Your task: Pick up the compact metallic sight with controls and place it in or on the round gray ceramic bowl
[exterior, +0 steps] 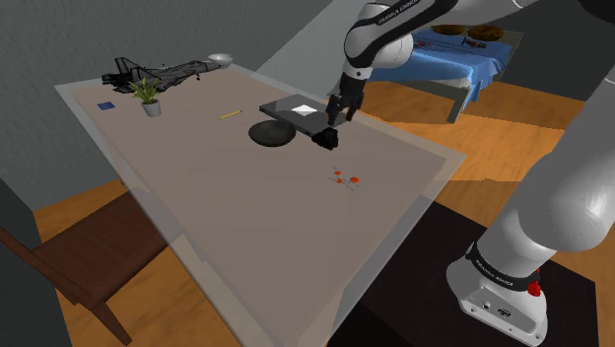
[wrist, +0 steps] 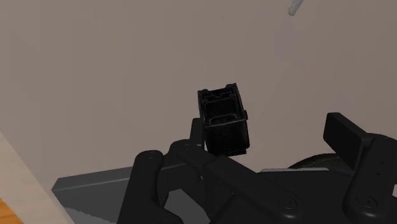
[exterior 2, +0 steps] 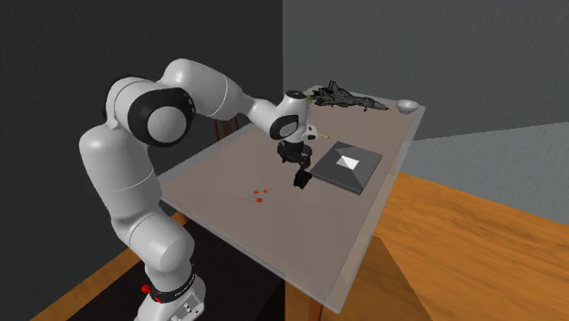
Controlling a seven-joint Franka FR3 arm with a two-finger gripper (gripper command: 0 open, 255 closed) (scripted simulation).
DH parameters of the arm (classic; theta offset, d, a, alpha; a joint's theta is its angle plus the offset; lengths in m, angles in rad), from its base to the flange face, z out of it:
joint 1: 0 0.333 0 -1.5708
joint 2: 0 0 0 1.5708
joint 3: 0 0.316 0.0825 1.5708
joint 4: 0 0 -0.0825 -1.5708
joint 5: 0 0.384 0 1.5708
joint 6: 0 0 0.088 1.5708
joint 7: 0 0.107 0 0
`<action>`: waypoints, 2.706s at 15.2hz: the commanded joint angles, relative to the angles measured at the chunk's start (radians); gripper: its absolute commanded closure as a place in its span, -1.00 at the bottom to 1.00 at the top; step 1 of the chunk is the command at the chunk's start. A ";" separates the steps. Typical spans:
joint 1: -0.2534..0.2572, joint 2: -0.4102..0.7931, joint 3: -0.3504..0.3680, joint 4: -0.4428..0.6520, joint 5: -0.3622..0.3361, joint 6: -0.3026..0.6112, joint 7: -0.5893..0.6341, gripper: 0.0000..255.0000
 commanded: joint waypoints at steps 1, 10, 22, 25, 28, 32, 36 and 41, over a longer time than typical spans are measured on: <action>-0.005 0.078 -0.003 0.047 0.028 0.032 -0.028 -1.00; -0.027 0.280 0.011 0.163 0.103 0.119 -0.088 -1.00; -0.029 0.316 0.019 0.163 0.118 0.155 -0.098 1.00; -0.029 0.316 0.019 0.163 0.118 0.155 -0.098 1.00; -0.029 0.317 0.020 0.163 0.118 0.155 -0.098 1.00; -0.028 0.308 0.017 0.166 0.113 0.144 -0.094 1.00; -0.023 0.275 0.010 0.177 0.096 0.101 -0.077 1.00; -0.019 0.237 0.003 0.197 0.076 0.045 -0.059 1.00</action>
